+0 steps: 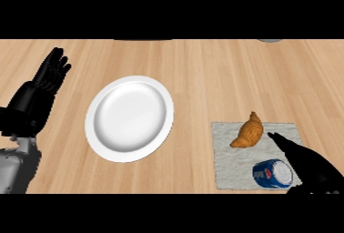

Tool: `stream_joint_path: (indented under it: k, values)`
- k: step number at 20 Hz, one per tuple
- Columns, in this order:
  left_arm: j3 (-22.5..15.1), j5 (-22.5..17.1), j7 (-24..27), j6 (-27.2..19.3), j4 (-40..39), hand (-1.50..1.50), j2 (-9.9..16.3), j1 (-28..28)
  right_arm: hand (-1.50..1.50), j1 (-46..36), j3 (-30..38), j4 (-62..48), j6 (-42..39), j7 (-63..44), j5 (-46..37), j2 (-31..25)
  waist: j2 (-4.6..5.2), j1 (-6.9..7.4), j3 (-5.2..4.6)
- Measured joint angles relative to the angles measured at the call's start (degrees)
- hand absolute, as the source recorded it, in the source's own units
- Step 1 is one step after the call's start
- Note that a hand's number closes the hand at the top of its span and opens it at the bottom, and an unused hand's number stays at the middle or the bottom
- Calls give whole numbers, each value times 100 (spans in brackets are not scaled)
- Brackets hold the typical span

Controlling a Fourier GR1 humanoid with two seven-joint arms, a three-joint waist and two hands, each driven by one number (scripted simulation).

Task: Pick the can from the placemat and place it in the plate

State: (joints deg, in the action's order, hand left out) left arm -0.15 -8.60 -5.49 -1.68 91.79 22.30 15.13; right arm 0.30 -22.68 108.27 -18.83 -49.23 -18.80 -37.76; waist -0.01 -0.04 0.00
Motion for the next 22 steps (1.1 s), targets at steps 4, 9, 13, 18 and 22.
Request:
stream_joint_path:
  k: [4, 9, 13, 18, 22]
  values:
    - [49, 114, -3, 63, -9, 0, -126, -5, -150, 34, 69, -357, -185, 243, -184, 249, 0, 1, -1]
    - [109, 274, -92, 113, -44, 0, -274, 121, -150, 96, 28, -672, -249, 294, -669, 630, -3, -5, -4]
    - [209, 271, -96, 215, -43, 0, -296, 97, 150, -2, 24, -922, -56, 619, -1059, 841, -21, 2, -28]
    - [249, 324, -4, 276, -196, 0, -342, 137, 150, -90, 40, -1193, 658, 1339, -1792, 872, -22, -7, -31]
    - [282, 355, -46, 272, -104, 0, -373, 95, 150, -22, 15, -1237, 1218, 1388, -2442, 952, -21, -9, -21]
